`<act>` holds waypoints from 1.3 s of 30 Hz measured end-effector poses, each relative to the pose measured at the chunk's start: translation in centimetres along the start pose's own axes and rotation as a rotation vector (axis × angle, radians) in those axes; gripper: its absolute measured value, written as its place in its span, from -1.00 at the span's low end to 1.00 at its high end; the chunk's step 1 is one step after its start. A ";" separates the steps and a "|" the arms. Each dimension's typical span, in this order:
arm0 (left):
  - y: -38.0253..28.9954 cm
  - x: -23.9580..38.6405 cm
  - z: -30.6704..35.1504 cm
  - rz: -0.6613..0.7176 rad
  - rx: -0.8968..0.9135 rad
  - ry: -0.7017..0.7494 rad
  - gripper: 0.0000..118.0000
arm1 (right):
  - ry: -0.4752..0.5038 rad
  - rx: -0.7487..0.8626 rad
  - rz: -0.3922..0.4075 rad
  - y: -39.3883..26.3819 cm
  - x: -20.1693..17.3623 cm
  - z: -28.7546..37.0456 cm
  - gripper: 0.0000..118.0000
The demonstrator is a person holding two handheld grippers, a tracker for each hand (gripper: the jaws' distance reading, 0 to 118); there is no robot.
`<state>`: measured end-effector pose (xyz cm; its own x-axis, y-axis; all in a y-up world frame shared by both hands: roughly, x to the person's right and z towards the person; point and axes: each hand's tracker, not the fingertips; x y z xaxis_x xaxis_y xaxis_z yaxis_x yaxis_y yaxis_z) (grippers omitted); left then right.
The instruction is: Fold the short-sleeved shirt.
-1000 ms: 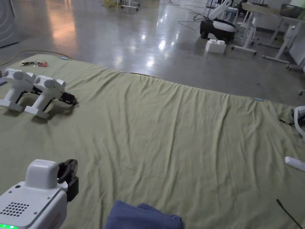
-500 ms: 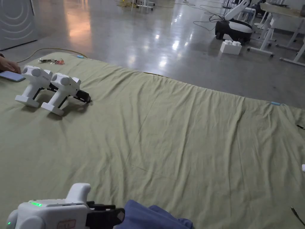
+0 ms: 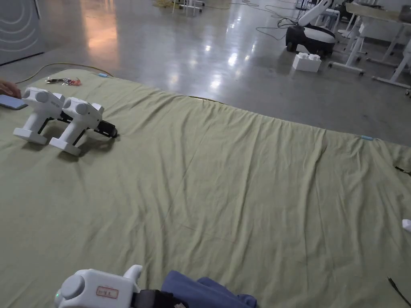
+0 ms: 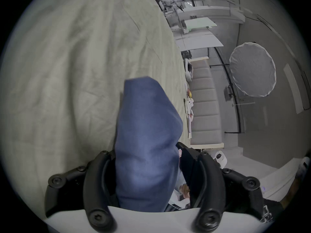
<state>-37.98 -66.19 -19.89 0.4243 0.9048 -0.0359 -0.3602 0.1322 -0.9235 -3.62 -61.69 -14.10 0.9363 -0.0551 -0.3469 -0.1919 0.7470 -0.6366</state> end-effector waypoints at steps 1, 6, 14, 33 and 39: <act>-0.6 0.9 -0.2 0.000 0.014 -0.011 0.14 | 0.001 0.000 0.001 0.0 0.0 0.0 -0.90; -1.1 0.3 -0.1 0.027 0.046 -0.004 -0.48 | 0.002 0.002 0.016 0.1 -0.2 0.2 -0.90; 0.9 4.6 5.1 -0.094 0.099 0.009 -0.52 | -0.038 0.082 0.045 4.4 0.4 1.5 -0.90; 10.2 4.5 35.0 -0.029 0.314 0.633 -0.52 | -0.224 0.361 0.024 19.2 10.4 6.5 -0.90; 11.2 3.0 34.3 0.037 0.226 0.923 -0.35 | -0.222 0.318 0.019 17.6 10.3 6.0 -0.90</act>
<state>-69.26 -48.15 -17.27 0.8633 0.2460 -0.4408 -0.4980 0.2723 -0.8233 4.42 -45.13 -24.76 0.9810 0.0797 -0.1770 -0.1420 0.9164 -0.3742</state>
